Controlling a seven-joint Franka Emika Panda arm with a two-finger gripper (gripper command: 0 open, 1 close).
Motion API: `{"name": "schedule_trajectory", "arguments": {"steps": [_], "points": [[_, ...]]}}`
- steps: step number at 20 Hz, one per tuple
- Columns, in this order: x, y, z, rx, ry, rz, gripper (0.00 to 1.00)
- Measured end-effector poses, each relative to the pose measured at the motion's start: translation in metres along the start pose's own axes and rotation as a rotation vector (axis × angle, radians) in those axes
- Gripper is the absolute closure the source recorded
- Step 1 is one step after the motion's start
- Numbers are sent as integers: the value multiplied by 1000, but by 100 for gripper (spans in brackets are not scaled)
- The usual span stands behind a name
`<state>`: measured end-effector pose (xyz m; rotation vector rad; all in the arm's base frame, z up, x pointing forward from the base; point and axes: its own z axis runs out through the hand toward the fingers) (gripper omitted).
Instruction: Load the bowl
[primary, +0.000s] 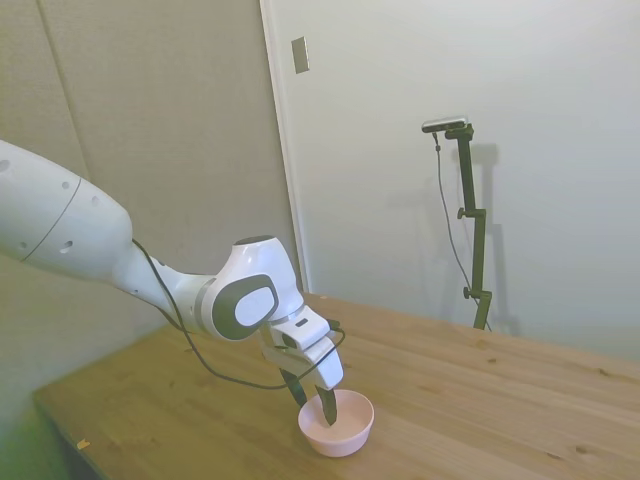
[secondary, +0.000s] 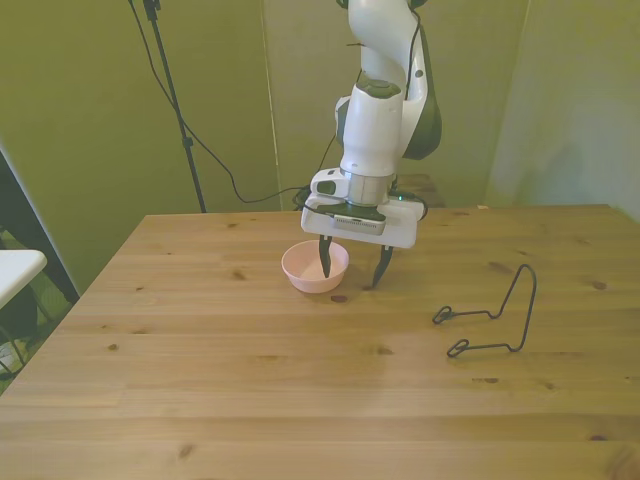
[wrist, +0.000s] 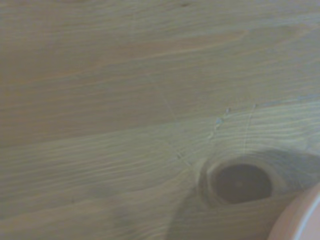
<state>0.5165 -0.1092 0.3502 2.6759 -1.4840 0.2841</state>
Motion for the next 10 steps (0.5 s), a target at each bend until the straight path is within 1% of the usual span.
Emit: {"name": "schedule_trajectory", "arguments": {"steps": [10], "points": [[4, -3, -6, 14, 5, 5, 100]]}}
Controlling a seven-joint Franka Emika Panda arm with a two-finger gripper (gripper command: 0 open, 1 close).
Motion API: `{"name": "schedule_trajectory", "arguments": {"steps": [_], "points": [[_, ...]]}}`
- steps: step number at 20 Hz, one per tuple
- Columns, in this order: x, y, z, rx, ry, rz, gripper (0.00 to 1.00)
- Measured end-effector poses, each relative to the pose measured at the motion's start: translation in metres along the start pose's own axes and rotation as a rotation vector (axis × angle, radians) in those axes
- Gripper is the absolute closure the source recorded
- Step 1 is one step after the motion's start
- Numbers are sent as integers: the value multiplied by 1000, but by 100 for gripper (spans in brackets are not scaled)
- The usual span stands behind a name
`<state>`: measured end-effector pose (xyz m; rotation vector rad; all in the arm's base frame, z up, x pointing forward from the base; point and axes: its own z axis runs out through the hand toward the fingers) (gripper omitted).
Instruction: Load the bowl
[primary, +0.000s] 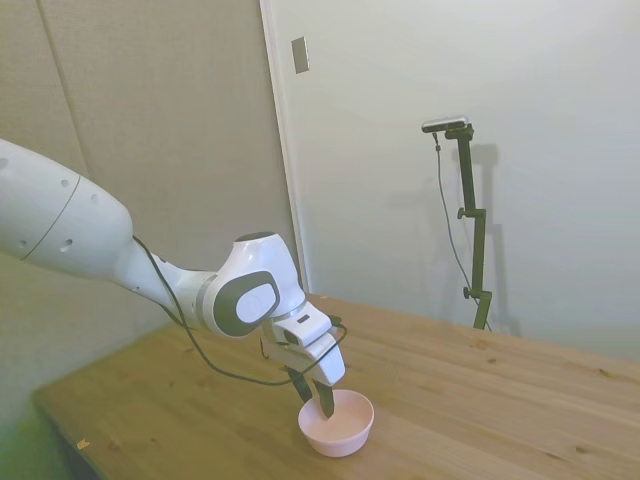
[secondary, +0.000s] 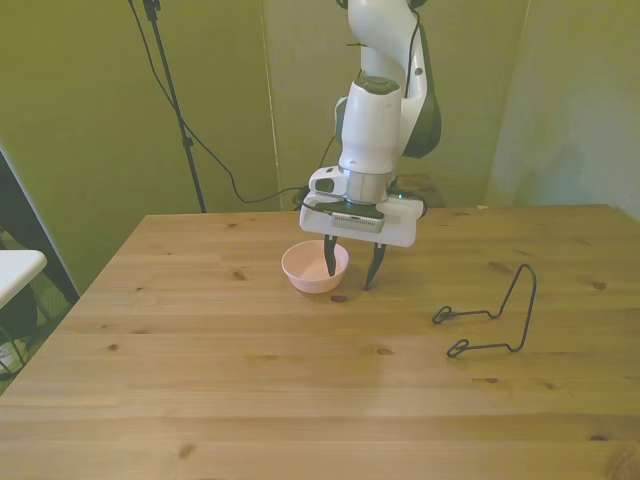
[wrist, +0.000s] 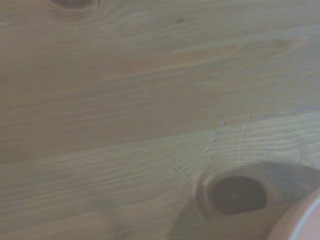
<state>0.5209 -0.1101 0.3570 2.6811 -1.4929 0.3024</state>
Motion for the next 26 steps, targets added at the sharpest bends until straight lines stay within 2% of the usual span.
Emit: {"name": "schedule_trajectory", "arguments": {"steps": [9, 14, 21, 26], "points": [[0, -1, -1, 23, -27, -8, 100], [4, -2, -8, 65, -52, -10, 100], [6, -8, -39, 144, -59, -38, 100], [8, -14, -93, 271, -107, -56, 100]]}}
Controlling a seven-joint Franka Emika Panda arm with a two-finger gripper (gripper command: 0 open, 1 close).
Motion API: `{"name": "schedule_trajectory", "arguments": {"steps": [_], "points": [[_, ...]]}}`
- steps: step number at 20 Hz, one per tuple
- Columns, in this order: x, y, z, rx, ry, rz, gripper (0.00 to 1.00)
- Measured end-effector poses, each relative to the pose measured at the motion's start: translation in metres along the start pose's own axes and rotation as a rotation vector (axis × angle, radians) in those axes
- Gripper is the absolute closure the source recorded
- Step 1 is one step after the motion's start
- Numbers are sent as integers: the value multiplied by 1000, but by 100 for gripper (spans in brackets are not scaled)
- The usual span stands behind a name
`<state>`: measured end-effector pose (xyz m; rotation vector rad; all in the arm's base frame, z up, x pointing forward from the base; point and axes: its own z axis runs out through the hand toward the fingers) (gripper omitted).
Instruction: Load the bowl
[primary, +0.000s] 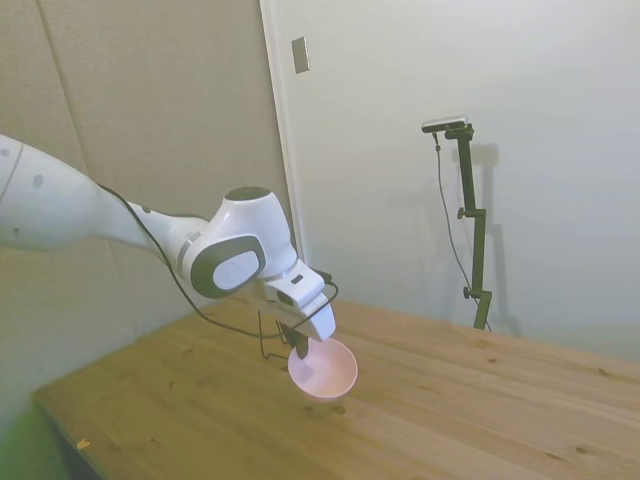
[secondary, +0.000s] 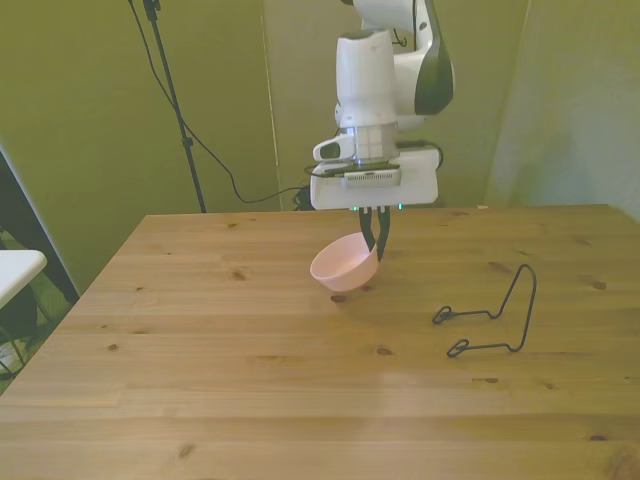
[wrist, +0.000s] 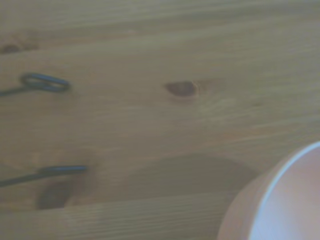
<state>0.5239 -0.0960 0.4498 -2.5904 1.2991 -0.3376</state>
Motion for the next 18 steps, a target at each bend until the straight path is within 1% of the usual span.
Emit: {"name": "schedule_trajectory", "arguments": {"steps": [3, 6, 7, 8, 9, 12, 15, 18], "points": [[7, -14, -28, 73, -37, -16, 100], [7, -43, -42, 125, -79, -44, 100], [8, -66, -31, 126, -99, -67, 100], [8, -66, -32, 132, -101, -67, 100], [9, -67, -32, 155, -114, -66, 100], [8, -69, -29, 259, -170, -83, 100], [2, -76, -12, 334, -239, -101, 100], [-7, -96, 11, 386, -300, -105, 100]]}}
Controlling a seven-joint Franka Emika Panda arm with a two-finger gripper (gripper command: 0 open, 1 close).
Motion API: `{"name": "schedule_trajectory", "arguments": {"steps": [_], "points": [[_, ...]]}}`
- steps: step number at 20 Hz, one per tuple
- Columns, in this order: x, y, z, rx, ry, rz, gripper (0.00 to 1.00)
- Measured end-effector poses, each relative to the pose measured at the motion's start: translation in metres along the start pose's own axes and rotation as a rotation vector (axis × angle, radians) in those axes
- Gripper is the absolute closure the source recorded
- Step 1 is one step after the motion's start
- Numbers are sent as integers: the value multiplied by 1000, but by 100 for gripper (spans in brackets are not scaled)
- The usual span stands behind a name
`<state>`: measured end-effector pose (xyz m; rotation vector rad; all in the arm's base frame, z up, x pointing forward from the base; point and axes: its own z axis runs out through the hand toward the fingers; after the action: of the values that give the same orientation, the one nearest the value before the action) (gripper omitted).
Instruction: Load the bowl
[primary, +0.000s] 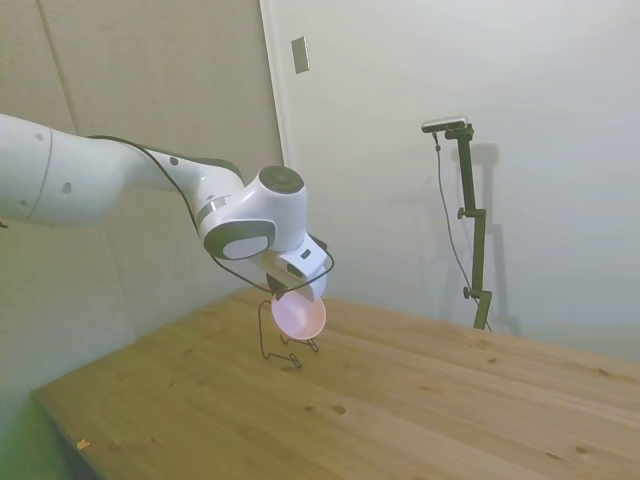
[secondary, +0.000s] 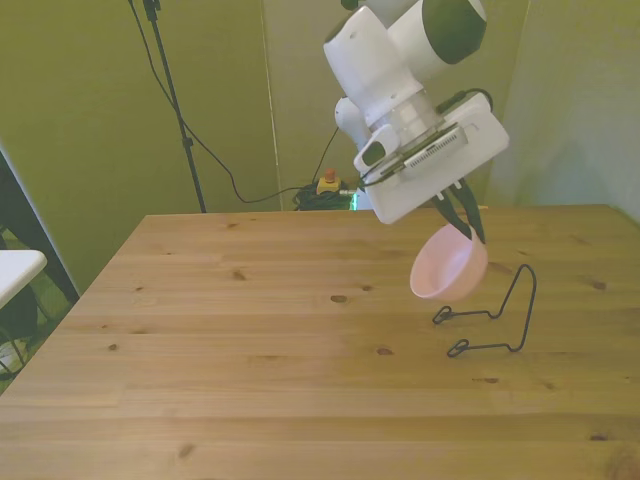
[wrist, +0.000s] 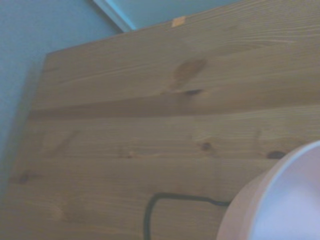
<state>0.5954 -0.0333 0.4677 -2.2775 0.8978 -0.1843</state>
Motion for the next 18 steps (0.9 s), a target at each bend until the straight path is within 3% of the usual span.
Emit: {"name": "schedule_trajectory", "arguments": {"steps": [2, 18], "points": [[5, -20, 30, 5, -30, -22, 100], [21, 8, 32, 186, -162, 18, 100]]}}
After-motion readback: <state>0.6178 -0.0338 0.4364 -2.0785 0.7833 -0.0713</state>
